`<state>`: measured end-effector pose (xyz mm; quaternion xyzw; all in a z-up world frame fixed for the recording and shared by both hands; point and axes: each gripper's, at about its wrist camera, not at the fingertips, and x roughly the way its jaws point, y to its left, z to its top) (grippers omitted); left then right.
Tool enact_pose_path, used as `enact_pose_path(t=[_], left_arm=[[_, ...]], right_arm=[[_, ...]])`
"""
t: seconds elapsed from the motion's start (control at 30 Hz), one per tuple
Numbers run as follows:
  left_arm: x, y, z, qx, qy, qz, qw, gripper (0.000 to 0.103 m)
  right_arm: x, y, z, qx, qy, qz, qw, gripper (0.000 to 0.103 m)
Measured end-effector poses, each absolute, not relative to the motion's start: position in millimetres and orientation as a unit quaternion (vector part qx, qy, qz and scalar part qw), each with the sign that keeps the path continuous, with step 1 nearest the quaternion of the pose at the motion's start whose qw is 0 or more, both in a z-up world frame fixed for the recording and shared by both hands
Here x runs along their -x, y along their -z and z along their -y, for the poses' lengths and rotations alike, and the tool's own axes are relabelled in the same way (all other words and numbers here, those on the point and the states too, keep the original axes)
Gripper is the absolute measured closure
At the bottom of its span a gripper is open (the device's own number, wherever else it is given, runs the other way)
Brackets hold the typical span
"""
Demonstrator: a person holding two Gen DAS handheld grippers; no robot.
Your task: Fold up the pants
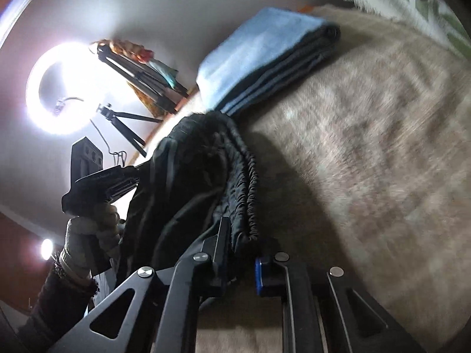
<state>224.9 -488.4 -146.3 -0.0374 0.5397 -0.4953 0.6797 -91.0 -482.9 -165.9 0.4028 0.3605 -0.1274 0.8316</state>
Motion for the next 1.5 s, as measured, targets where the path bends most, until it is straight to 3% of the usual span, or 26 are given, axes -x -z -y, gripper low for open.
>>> enact_pose_path(t=[0.23,0.57,0.7,0.83,0.9,1.0,1.03,1.07,1.1,1.13,1.37,1.5], left_arm=[[-150,86,493,0.014,0.603,-0.486,0.633,0.103],[-28,131,530,-0.090,0.663,-0.515,0.536,0.103],[-20,153,537,-0.099,0.655,-0.533,0.527,0.103],[-15,153,539,-0.102,0.657,-0.533,0.523,0.103],[-10,152,539,-0.106,0.661,-0.530,0.520,0.103],[-1,151,542,-0.111,0.668,-0.527,0.514,0.103],[1,152,540,-0.111,0.669,-0.528,0.512,0.103],[3,152,538,-0.112,0.669,-0.529,0.510,0.103],[6,151,538,-0.120,0.668,-0.528,0.511,0.103],[7,149,539,-0.129,0.663,-0.528,0.514,0.103],[-33,107,461,-0.138,0.627,-0.506,0.576,0.090],[-60,108,385,-0.160,0.570,-0.503,0.630,0.090]], right_arm=[[144,153,479,-0.375,0.169,-0.381,0.828,0.093],[158,173,487,-0.427,0.150,-0.356,0.817,0.092],[170,167,494,-0.426,0.175,-0.344,0.818,0.071],[188,151,502,-0.444,0.169,-0.301,0.827,0.058],[185,145,504,-0.455,0.137,-0.293,0.830,0.043],[162,148,503,-0.454,0.109,-0.316,0.826,0.039],[152,154,502,-0.448,0.111,-0.337,0.820,0.040],[145,158,501,-0.441,0.117,-0.353,0.817,0.048],[139,164,500,-0.434,0.118,-0.367,0.814,0.076],[133,170,498,-0.433,0.117,-0.383,0.808,0.084],[131,164,493,-0.405,0.135,-0.394,0.814,0.095],[132,153,491,-0.393,0.139,-0.395,0.819,0.097]])
